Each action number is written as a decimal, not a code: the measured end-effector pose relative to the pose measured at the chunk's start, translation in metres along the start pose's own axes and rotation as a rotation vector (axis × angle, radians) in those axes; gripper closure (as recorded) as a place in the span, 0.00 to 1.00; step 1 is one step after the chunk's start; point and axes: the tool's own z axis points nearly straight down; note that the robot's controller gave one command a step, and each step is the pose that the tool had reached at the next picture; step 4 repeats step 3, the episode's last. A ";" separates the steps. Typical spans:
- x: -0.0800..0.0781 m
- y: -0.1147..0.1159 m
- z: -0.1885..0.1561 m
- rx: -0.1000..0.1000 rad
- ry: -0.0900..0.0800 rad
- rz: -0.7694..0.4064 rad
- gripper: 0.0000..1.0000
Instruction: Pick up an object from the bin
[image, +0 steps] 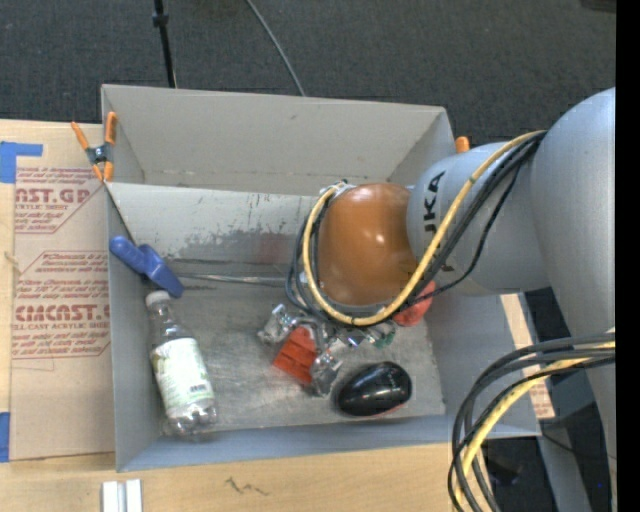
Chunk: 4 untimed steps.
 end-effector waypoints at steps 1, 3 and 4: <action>0.020 -0.024 0.004 0.002 -0.001 -0.030 1.00; 0.041 -0.054 -0.158 0.007 -0.006 -0.005 1.00; 0.041 -0.054 -0.158 0.007 -0.006 -0.005 1.00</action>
Offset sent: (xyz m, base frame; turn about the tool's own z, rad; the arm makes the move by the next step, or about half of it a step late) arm 0.0000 0.0000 0.0000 0.0000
